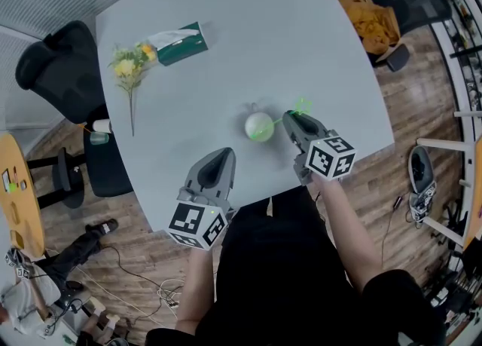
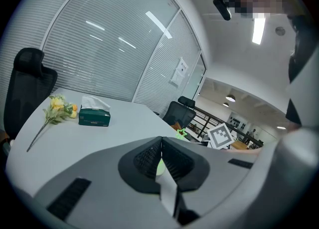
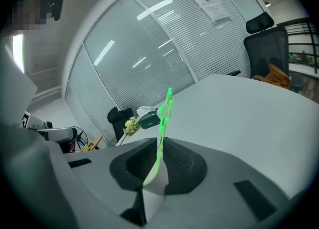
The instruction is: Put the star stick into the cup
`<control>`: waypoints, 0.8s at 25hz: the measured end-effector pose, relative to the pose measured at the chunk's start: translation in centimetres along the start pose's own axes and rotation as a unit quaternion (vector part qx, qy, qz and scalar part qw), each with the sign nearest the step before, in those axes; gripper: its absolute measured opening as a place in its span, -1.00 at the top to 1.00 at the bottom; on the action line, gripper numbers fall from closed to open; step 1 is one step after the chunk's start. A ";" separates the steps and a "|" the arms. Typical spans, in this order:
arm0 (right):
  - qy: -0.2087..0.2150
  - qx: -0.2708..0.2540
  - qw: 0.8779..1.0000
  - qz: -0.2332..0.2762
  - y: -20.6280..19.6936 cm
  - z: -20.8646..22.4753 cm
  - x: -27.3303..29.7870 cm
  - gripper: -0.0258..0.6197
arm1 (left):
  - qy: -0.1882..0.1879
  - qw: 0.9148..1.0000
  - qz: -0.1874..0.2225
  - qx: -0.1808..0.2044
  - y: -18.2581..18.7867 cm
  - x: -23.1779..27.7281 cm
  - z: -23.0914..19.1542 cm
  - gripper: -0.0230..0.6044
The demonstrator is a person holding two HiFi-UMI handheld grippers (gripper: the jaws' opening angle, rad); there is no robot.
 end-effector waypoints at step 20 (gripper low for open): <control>-0.015 0.007 1.000 0.007 -0.3 0.6 -1.2 0.54 | -0.005 1.000 0.001 0.011 -0.4 -0.8 1.5 0.93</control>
Point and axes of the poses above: the fingertips, and each gripper's own axes: x forward along the fingers, z to its right, y out of its top, the point moved 6 cm from there along -x, backward along the fingers, and after that the axes turned 15 degrees about -y, right-handed, at the moved point
